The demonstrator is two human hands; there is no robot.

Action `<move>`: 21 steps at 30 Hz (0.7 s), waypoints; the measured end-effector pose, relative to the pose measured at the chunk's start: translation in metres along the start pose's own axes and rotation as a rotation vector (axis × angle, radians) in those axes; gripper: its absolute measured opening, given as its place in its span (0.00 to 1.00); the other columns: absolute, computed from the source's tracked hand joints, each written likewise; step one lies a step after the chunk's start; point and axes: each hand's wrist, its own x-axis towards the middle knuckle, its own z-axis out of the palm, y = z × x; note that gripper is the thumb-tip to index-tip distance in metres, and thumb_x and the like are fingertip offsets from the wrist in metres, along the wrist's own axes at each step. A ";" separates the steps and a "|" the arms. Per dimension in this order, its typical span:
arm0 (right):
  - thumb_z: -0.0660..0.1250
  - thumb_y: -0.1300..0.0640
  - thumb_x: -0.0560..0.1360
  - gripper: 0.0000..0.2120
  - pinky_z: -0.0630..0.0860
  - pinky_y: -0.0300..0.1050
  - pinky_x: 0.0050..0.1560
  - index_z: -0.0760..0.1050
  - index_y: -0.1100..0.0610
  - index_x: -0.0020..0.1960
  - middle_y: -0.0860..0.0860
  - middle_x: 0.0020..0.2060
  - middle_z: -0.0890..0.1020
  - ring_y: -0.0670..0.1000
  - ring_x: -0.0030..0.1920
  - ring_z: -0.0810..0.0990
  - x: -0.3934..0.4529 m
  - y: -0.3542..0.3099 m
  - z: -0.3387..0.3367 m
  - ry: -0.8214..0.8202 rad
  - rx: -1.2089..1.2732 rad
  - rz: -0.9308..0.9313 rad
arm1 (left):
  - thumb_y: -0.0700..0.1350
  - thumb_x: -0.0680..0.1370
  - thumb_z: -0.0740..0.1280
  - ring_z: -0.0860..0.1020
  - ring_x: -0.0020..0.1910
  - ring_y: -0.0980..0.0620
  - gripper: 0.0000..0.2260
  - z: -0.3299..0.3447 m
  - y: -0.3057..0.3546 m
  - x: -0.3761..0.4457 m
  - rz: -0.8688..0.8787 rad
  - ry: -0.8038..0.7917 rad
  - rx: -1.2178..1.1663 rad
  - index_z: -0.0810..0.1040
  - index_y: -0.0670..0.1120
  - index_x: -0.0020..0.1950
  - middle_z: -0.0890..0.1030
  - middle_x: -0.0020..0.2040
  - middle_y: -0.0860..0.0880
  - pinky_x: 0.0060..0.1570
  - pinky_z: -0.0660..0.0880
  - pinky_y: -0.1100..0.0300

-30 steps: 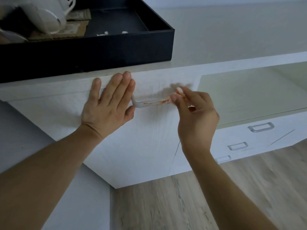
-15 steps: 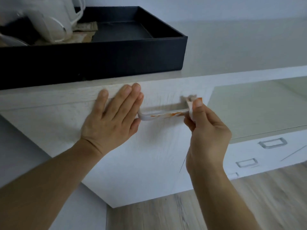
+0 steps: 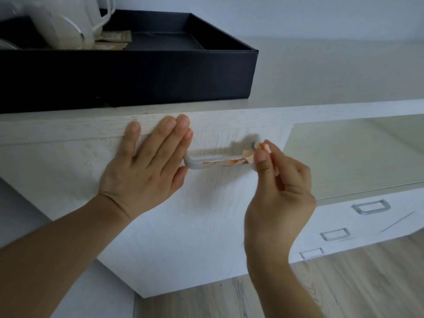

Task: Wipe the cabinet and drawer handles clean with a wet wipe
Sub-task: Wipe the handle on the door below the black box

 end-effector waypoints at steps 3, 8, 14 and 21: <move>0.71 0.58 0.71 0.14 0.72 0.28 0.48 0.79 0.52 0.57 0.42 0.45 0.73 0.39 0.43 0.75 -0.011 0.008 0.005 -0.004 -0.119 -0.197 | 0.51 0.80 0.54 0.48 0.76 0.42 0.29 0.000 0.000 0.000 -0.006 0.000 -0.008 0.53 0.33 0.75 0.48 0.77 0.37 0.73 0.46 0.41; 0.73 0.58 0.70 0.11 0.73 0.29 0.46 0.80 0.47 0.49 0.41 0.42 0.77 0.39 0.41 0.78 -0.006 0.019 0.005 0.079 -0.049 -0.180 | 0.51 0.80 0.54 0.48 0.76 0.41 0.29 0.001 0.001 -0.001 -0.004 -0.006 -0.008 0.52 0.34 0.75 0.48 0.77 0.37 0.73 0.46 0.40; 0.73 0.56 0.70 0.08 0.71 0.28 0.40 0.79 0.44 0.44 0.40 0.38 0.79 0.40 0.38 0.77 -0.007 0.014 0.006 0.130 -0.057 -0.151 | 0.52 0.80 0.53 0.47 0.76 0.41 0.30 0.000 0.001 -0.001 -0.003 -0.013 0.004 0.52 0.33 0.75 0.47 0.77 0.36 0.73 0.45 0.40; 0.73 0.53 0.71 0.03 0.74 0.36 0.35 0.80 0.46 0.43 0.43 0.37 0.82 0.44 0.37 0.80 -0.013 0.015 0.004 0.105 -0.030 -0.149 | 0.53 0.80 0.53 0.47 0.76 0.41 0.31 0.001 0.001 -0.001 -0.002 -0.024 0.014 0.53 0.33 0.75 0.47 0.77 0.37 0.73 0.44 0.40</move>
